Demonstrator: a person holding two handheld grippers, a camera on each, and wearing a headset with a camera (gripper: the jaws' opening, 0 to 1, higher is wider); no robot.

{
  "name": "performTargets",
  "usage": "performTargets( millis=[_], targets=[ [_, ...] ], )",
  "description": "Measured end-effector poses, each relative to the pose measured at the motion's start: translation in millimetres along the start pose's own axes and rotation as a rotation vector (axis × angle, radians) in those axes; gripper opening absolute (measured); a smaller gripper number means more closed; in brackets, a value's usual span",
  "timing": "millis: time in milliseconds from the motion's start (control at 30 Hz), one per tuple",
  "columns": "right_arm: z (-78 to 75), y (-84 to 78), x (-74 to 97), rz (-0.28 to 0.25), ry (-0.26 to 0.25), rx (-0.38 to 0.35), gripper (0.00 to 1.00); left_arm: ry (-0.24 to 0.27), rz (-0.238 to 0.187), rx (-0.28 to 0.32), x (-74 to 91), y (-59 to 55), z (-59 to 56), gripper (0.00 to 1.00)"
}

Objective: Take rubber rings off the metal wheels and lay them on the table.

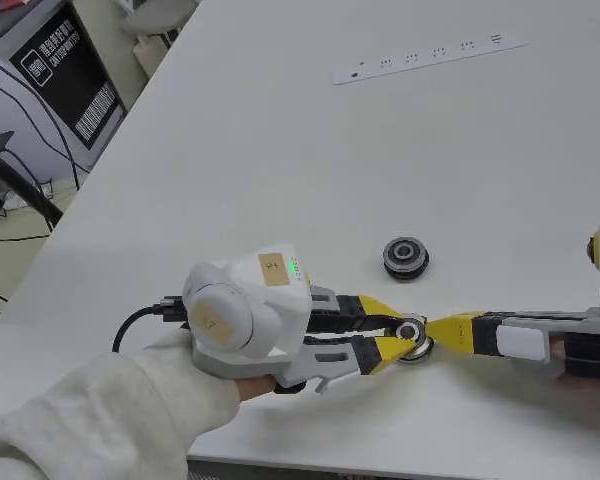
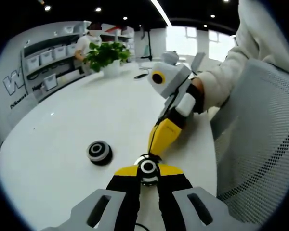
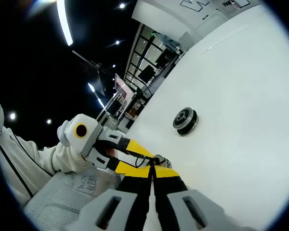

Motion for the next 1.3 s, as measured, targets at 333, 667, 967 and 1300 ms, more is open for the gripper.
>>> performTargets(
  millis=[333, 667, 967, 1300],
  targets=[
    [1.0, 0.0, -0.9, 0.000, 0.016, -0.006, 0.00, 0.000, 0.001, -0.002, 0.0, 0.0, 0.0, 0.14],
    [2.0, -0.3, -1.6, 0.001, 0.026, -0.006, 0.00, -0.002, -0.002, -0.002, -0.2, 0.0, 0.0, 0.14],
    [3.0, -0.6, -1.6, 0.002, 0.041, 0.001, 0.00, -0.005, -0.004, -0.004, -1.0, 0.2, -0.3, 0.14],
    [3.9, -0.8, -0.9, 0.001, 0.054, -0.005, 0.00, -0.006, -0.005, -0.005, -1.6, 0.8, -0.5, 0.14]
  ],
)
Point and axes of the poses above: the centre of the closed fingertips' face, and the gripper's own axes: x roughly backward along the fingers, z roughly to its left, y roughly out of its top, the point moved 10 cm from there along x, roughly backward along the fingers, and after that the axes turned 15 degrees about -x, right-handed, at the moved point
